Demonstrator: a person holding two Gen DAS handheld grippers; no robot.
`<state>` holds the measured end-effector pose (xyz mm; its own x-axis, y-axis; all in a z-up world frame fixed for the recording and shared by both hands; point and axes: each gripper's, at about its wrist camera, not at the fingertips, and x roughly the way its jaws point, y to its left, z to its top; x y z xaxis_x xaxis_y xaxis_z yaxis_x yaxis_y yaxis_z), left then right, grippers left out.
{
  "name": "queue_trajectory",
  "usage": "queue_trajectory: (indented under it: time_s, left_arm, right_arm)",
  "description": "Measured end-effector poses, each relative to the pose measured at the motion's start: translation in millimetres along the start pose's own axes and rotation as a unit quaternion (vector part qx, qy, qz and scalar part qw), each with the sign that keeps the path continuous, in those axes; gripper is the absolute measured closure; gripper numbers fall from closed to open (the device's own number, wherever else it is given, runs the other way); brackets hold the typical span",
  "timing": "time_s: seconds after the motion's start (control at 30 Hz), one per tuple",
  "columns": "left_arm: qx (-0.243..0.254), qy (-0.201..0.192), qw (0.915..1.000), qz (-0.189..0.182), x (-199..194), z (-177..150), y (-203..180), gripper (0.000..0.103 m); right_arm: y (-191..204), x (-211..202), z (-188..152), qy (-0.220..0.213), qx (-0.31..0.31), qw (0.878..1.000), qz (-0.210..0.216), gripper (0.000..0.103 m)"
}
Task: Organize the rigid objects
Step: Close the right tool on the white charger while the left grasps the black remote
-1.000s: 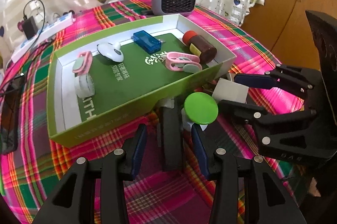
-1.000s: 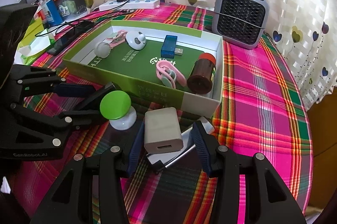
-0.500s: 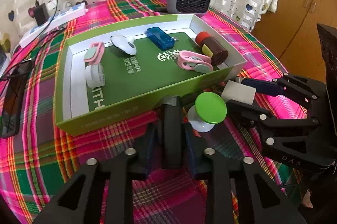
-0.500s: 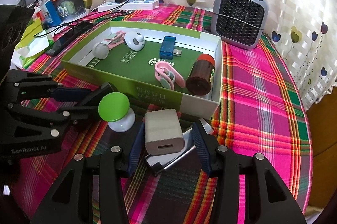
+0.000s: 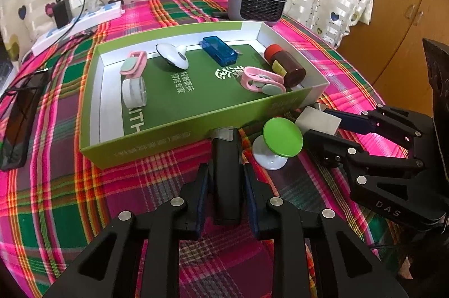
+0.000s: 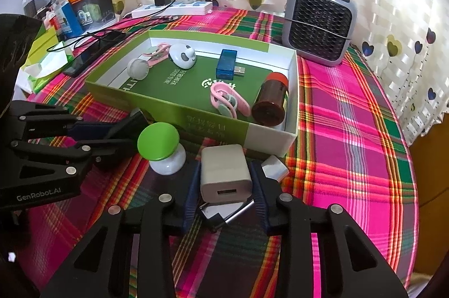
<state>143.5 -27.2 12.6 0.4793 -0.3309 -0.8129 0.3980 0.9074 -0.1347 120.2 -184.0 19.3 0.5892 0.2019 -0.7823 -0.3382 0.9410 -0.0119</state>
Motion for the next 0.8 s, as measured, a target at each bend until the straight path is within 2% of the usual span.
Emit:
queue_trajectory:
  time_s: [0.8]
  left_arm:
    - [-0.007, -0.026, 0.9993, 0.025, -21.2, -16.6, -3.8, 0.08]
  right_arm:
    - [0.4, -13.3, -7.7, -0.02, 0.03, 0.999, 0.005, 0.068]
